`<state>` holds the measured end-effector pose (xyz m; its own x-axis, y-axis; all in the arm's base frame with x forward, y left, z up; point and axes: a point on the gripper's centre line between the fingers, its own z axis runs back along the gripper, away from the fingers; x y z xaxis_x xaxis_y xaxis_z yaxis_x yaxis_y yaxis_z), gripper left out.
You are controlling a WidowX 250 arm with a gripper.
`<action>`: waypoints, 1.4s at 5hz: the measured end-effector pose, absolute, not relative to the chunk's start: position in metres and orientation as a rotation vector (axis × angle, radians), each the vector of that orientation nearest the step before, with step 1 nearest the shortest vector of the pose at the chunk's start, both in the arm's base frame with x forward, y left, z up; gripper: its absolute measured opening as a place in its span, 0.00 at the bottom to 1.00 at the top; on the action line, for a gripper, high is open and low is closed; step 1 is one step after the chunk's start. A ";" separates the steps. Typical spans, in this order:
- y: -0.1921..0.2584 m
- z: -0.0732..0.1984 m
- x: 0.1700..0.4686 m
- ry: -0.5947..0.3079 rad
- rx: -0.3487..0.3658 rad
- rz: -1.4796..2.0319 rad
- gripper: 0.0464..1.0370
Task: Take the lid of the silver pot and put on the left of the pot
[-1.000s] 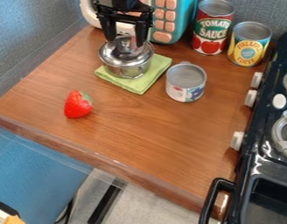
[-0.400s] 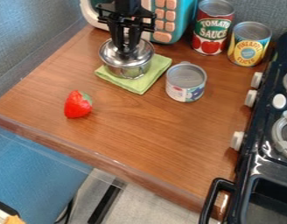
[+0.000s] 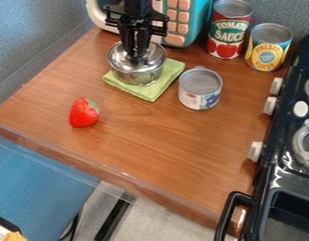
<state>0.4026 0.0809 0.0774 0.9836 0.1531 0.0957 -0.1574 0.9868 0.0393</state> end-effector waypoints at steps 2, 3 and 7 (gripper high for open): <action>0.078 0.090 0.405 -0.138 -0.007 0.175 0.24; 0.099 0.118 0.403 -0.214 -0.018 0.248 0.24; 0.187 0.099 0.387 -0.149 0.049 0.510 0.24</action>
